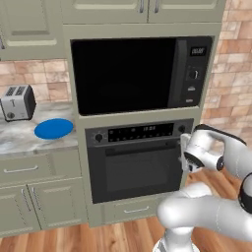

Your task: Take the baked cake out of the oven and place it on the plate for cooling. Then close the oven door.

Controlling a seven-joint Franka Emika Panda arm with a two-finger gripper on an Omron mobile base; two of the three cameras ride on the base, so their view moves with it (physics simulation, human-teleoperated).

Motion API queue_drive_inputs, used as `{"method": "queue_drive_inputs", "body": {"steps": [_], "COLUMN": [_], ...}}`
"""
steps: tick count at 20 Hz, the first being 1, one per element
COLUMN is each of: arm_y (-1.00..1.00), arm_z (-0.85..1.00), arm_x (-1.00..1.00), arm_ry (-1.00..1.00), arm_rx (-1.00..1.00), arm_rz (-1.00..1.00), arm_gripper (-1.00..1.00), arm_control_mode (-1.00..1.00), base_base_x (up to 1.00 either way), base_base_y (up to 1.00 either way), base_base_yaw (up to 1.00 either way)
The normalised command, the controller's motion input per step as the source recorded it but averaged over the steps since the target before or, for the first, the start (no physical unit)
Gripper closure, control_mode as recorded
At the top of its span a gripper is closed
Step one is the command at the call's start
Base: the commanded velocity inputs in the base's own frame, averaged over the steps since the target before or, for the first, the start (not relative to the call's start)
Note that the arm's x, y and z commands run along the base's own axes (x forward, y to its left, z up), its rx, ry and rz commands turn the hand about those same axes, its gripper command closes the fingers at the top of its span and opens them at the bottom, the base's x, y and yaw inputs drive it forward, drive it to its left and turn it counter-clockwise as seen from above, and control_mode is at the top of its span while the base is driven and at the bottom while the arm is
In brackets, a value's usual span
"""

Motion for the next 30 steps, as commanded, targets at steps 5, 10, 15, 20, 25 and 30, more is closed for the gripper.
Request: {"method": "queue_drive_inputs", "body": {"steps": [5, 10, 15, 20, 25, 30], "arm_y": [0.14, 0.0, 0.0, -0.07, -0.04, 0.0], "arm_z": [-0.37, -0.37, -0.28, -0.03, 0.0, 0.0], "arm_x": [0.3, 0.37, 0.43, 0.63, 0.6, 0.63], "arm_ry": [-0.04, -0.06, -0.06, -0.01, 0.0, 0.0], "arm_rx": [0.01, 0.04, 0.09, 0.14, 0.13, 0.07], "arm_rz": [0.0, 0.0, 0.0, 0.03, 0.05, 0.04], "arm_gripper": [-1.0, -1.0, -1.0, -1.0, -1.0, -1.0], "arm_control_mode": [-1.0, -1.0, -1.0, -1.0, -1.0, -1.0], "base_base_x": [0.0, 0.0, 0.0, 0.0, 0.0, 0.0], "base_base_y": [0.0, 0.0, 0.0, 0.0, 0.0, 0.0], "base_base_yaw": [0.0, 0.0, 0.0, 0.0, 0.0, 0.0]}}
